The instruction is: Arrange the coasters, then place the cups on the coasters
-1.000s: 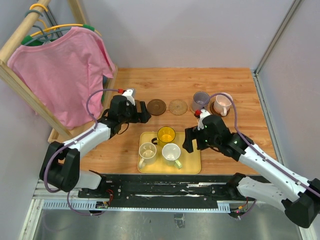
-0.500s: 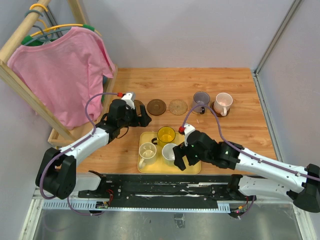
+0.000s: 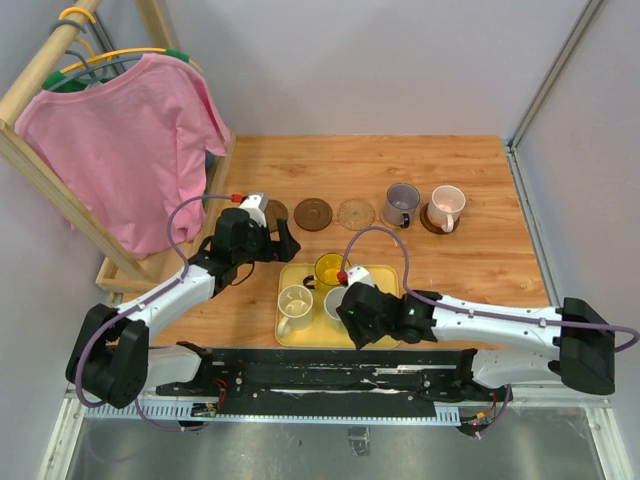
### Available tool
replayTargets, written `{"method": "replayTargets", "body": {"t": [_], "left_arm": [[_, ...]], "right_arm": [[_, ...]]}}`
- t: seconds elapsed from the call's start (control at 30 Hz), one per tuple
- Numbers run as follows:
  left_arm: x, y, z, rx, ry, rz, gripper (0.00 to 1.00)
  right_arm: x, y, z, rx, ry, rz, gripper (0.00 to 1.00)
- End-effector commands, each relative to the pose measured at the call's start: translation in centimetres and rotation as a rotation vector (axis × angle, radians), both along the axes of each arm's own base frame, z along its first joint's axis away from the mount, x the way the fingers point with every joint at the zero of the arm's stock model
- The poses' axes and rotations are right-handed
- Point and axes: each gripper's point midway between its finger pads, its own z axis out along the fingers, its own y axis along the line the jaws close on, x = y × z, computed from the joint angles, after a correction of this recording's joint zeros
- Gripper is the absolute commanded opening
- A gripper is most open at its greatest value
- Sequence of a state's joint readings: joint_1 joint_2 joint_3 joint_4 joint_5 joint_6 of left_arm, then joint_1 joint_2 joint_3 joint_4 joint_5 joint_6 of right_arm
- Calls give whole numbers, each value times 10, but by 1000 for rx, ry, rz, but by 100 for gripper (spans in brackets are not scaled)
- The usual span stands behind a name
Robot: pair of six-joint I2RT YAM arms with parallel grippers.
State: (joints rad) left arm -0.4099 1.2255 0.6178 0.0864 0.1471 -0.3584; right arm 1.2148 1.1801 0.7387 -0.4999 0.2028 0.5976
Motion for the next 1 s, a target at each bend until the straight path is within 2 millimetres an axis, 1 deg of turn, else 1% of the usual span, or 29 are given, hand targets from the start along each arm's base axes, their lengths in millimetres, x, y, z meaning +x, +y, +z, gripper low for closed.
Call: {"method": "replayTargets", "body": {"t": [0.0,0.17,0.4,0.5,0.63,0.7,0.73,0.77,0.8,0.83,0.97], "left_arm": [[0,-3,10,-23,-49,-4,100],[-2,-3,6,-21,-43,-6,100],[-6,-2,2,-20,-35,-8,100],[-7,-1,1,-22,-32,-6,100],[-8,-1,1,-21,-35,-6,100],[-9,0,2,-23,-37,-3,100],[-9,0,2,-24,-38,-3,100],[-10,0,3,-26,-39,-3,100],[-10,0,2,-26,-37,-2,100],[-10,0,3,-28,-39,-2,100],[-11,0,4,-32,-38,-1,100]], "right_arm": [[7,11,2,0,-53,-47,59],[4,18,-1,1,-64,-56,54],[4,20,-3,25,-73,-78,50],[5,20,-3,30,-79,-85,46],[4,18,-6,28,-74,-88,36],[2,17,-8,27,-65,-86,28],[0,17,-8,27,-62,-85,20],[-1,16,-9,24,-59,-83,10],[-2,15,-9,23,-58,-82,3],[-3,14,-8,21,-59,-81,1],[-8,10,-2,12,-63,-73,1]]}}
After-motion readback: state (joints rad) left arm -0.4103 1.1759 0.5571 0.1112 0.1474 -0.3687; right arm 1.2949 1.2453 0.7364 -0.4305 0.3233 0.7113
